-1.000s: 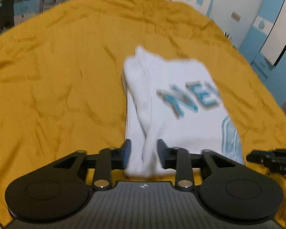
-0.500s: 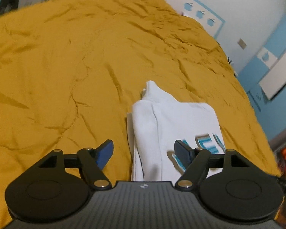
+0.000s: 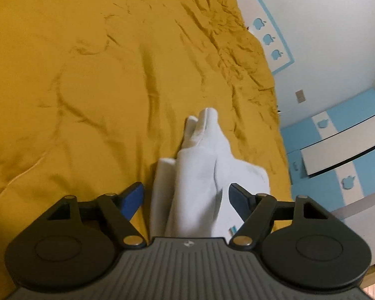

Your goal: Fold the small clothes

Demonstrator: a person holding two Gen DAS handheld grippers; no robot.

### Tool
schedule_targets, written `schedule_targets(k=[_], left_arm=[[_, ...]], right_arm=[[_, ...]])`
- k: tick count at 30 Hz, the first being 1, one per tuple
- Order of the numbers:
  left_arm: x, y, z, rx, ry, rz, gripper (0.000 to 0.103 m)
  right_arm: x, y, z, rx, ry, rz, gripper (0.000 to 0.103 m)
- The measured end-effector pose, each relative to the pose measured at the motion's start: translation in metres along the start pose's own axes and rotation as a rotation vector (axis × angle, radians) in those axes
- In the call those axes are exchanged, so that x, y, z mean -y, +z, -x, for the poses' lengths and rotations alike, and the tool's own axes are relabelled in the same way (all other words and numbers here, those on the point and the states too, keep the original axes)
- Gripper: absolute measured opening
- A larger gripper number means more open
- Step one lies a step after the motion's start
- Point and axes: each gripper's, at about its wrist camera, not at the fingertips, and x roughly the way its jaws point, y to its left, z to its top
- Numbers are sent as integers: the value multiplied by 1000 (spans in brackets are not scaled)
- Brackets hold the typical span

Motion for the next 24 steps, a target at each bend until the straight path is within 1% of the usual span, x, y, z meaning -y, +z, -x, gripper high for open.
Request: schedule_targets(k=[2, 3, 5, 6, 7, 8, 9, 10, 11, 12, 13, 15, 19, 21, 24], left_arm=[[-1, 4, -10, -4, -17, -1, 65], [-1, 6, -14, -5, -21, 1, 61], [0, 7, -21, -7, -27, -1, 49], [1, 8, -25, -10, -25, -9, 44], [1, 8, -27, -14, -19, -14, 36], [1, 8, -28, -15, -15, -19, 31], [1, 8, -29, -14, -18, -21, 30], [1, 8, -29, -11, -18, -20, 28], [2, 7, -28, -6, -13, -21, 25], [4, 5, -27, 3, -7, -30, 25], [9, 3, -24, 16, 4, -50, 24], [22, -1, -19, 39, 17, -94, 23], [56, -12, 3, 101, 35, -204, 22], [79, -24, 19, 150, 54, -297, 21], [106, -43, 48, 222, 60, -379, 21]], right_arm=[[7, 8, -11, 6, 30, -28, 75], [9, 12, -17, 8, 43, -35, 74], [11, 19, -28, 8, 68, -45, 70], [13, 22, -34, 7, 77, -52, 64], [15, 25, -40, 2, 82, -65, 59], [17, 27, -45, 0, 79, -83, 54], [19, 30, -50, 1, 80, -99, 43], [24, 31, -54, 0, 95, -116, 35], [26, 33, -57, -1, 112, -133, 31], [28, 34, -59, -2, 128, -148, 20], [27, 34, -59, -1, 138, -150, 13], [19, 35, -52, 14, 145, -108, 6], [-9, 38, -28, 70, 147, 7, 4], [-25, 35, -12, 103, 142, 72, 4], [-44, 31, 18, 153, 141, 146, 4]])
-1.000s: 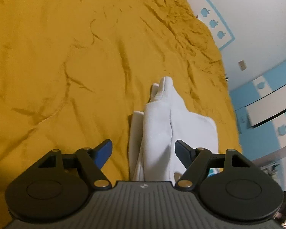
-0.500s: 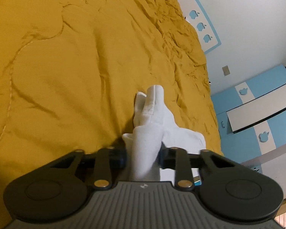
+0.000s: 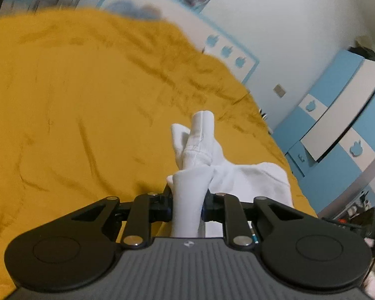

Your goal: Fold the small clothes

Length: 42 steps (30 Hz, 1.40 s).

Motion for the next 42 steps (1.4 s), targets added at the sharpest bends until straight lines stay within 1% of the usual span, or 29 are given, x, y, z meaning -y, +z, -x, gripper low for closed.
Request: schedule_targets(k=[4, 6, 12, 18, 22, 24, 26, 28, 30, 32, 35, 38, 40, 42], left_arm=[[27, -7, 46, 96, -16, -14, 21], [43, -10, 67, 136, -18, -35, 21], [83, -23, 140, 247, -66, -60, 21], [132, -36, 208, 331, -125, -125, 20], [163, -46, 252, 348, -160, -165, 20], [177, -52, 271, 336, -170, -181, 20], [181, -57, 280, 306, -176, -171, 20], [177, -63, 279, 254, -175, -124, 20], [170, -70, 271, 200, -171, -74, 20], [159, -80, 249, 144, -134, -63, 20], [133, -89, 206, 46, -97, -5, 20], [108, -83, 168, -10, -81, 31, 20], [98, -74, 145, -52, -61, 1, 20], [85, -69, 119, -115, -33, -13, 20]], right_arm=[[-29, -1, 42, 60, 30, 35, 3], [-49, -3, 65, 87, 38, 74, 3], [-101, -24, 148, 163, 50, 167, 3], [-145, -55, 241, 232, 68, 236, 3], [-167, -76, 305, 252, 87, 252, 3], [-176, -87, 335, 248, 90, 259, 3], [-180, -96, 359, 227, 95, 243, 3], [-179, -105, 377, 195, 94, 208, 3], [-176, -114, 384, 168, 79, 196, 3], [-167, -125, 380, 133, 40, 180, 3], [-140, -141, 351, 61, -21, 135, 3], [-111, -143, 317, 21, -46, 97, 3], [-97, -137, 294, -2, -65, 77, 3], [-85, -131, 269, -39, -88, 74, 3]])
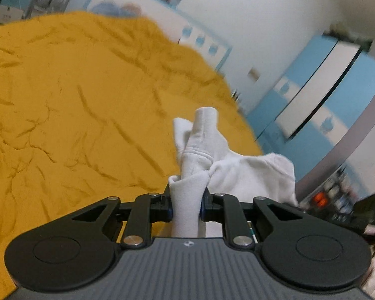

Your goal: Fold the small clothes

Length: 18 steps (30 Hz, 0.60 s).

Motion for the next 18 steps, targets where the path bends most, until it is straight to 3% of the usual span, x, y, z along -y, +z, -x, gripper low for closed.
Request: schedule_targets(k=[3, 7, 13, 18], left_arm=[[-30, 6, -46, -127, 50, 28, 21], [-65, -7, -81, -233, 80, 98, 23], [-109, -19, -91, -235, 23, 228, 36], [-107, -21, -76, -209, 38, 216, 40]], right_arm=[[23, 3, -42, -81, -18, -48, 3], [66, 0, -92, -185, -28, -167, 3], [110, -19, -120, -224, -32, -298, 4], [108, -17, -110, -198, -60, -293, 16]])
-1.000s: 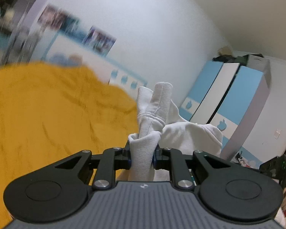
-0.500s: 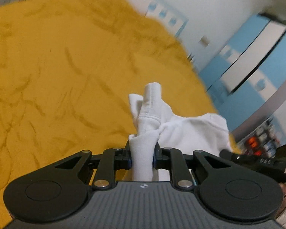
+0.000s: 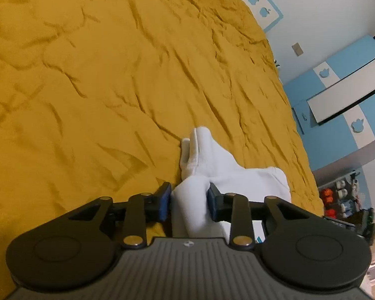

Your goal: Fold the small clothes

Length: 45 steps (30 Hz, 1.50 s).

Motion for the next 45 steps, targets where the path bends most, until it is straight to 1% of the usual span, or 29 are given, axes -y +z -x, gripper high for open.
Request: schedule_targets(k=[1, 3, 4, 5, 6, 7, 8, 11, 12, 14, 16, 18, 21, 23, 25, 27, 28, 30, 32, 35, 39, 42, 45], left_arm=[[-1, 0, 9, 19, 15, -6, 41], [4, -1, 23, 44, 55, -21, 43], [10, -2, 32, 54, 101, -42, 42], [17, -2, 38, 67, 147, -69, 40], [28, -5, 47, 87, 188, -119, 40], [42, -8, 57, 109, 208, -176, 40], [54, -13, 67, 125, 215, -219, 39], [89, -33, 96, 152, 204, -337, 37], [99, -43, 103, 156, 203, -373, 37], [120, -66, 113, 151, 191, -452, 33], [135, -95, 125, 140, 156, -516, 31], [146, -123, 133, 137, 143, -559, 28], [155, -161, 135, 144, 168, -619, 22], [155, -180, 132, 137, 185, -633, 16], [151, -196, 129, 141, 210, -645, 15], [144, -208, 125, 135, 261, -646, 13], [141, -214, 119, 121, 286, -640, 10], [133, -221, 112, 82, 315, -626, 8], [126, -230, 102, 72, 349, -626, 8], [113, -236, 91, 69, 361, -588, 8], [103, -243, 84, 89, 354, -563, 7], [104, -241, 90, 94, 346, -568, 7], [113, -239, 97, 98, 354, -591, 7]], right_arm=[[-6, 1, 6, 14, -21, 17, 21], [-11, 1, 22, 36, -68, 48, 22], [-13, -1, 35, 52, -88, 66, 22], [-16, -3, 46, 68, -111, 87, 22], [-20, -5, 58, 78, -129, 112, 22], [-25, -9, 70, 91, -145, 145, 22], [-31, -14, 83, 104, -156, 177, 22], [-55, -41, 120, 134, -184, 295, 22], [-66, -55, 132, 137, -192, 346, 22], [-81, -81, 149, 129, -202, 429, 22], [-94, -112, 165, 110, -202, 506, 22], [-106, -142, 175, 96, -196, 572, 22], [-118, -188, 172, 120, -225, 650, 22], [-121, -213, 161, 154, -242, 675, 21], [-120, -236, 149, 198, -299, 717, 24], [-114, -250, 136, 205, -337, 726, 24], [-109, -253, 131, 188, -334, 713, 24], [-99, -258, 122, 189, -338, 703, 25], [-92, -262, 115, 185, -337, 696, 25], [-81, -269, 99, 178, -351, 691, 26], [-63, -280, 84, 216, -350, 706, 26], [-63, -280, 86, 218, -347, 711, 26], [-72, -271, 96, 185, -347, 705, 26]])
